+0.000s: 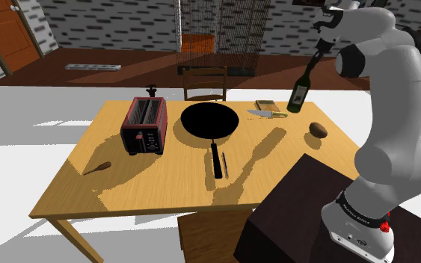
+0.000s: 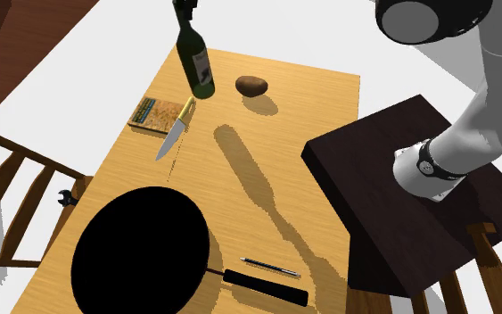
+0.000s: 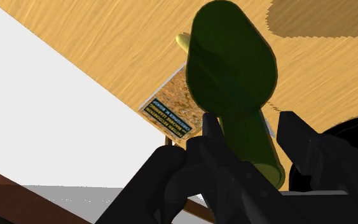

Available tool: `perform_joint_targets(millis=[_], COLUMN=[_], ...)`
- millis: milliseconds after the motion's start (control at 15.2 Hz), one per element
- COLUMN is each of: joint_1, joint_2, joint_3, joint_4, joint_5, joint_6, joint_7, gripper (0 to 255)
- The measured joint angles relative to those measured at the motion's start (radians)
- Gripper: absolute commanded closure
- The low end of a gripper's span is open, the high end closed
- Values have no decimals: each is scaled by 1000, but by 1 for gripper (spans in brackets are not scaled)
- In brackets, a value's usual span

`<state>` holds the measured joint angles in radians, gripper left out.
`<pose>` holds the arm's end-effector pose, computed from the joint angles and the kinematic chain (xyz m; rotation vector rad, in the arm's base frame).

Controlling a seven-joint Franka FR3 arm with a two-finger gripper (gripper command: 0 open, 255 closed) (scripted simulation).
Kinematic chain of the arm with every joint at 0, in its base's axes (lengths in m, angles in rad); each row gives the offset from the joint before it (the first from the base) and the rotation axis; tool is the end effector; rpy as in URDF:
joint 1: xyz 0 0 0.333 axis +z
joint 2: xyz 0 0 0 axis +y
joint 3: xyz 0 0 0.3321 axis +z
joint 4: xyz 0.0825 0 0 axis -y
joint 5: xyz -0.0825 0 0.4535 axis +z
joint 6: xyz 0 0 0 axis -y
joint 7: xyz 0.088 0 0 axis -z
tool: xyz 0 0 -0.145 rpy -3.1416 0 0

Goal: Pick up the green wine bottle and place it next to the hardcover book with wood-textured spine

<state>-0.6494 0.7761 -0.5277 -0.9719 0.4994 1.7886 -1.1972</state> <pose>0.5067 -0.6802 0.4203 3.0744 0.1462 0.2673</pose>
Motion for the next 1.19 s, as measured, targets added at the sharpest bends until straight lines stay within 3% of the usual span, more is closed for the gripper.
perform_joint_targets(millis=[132,1188], joint_1=[-37,-4], joint_2=[60,84], joint_3=[12,24], joint_4=[83,-89], joint_5=[13,38], joint_6=[-19,160], joint_7=[2,-52], gripper=[255,255])
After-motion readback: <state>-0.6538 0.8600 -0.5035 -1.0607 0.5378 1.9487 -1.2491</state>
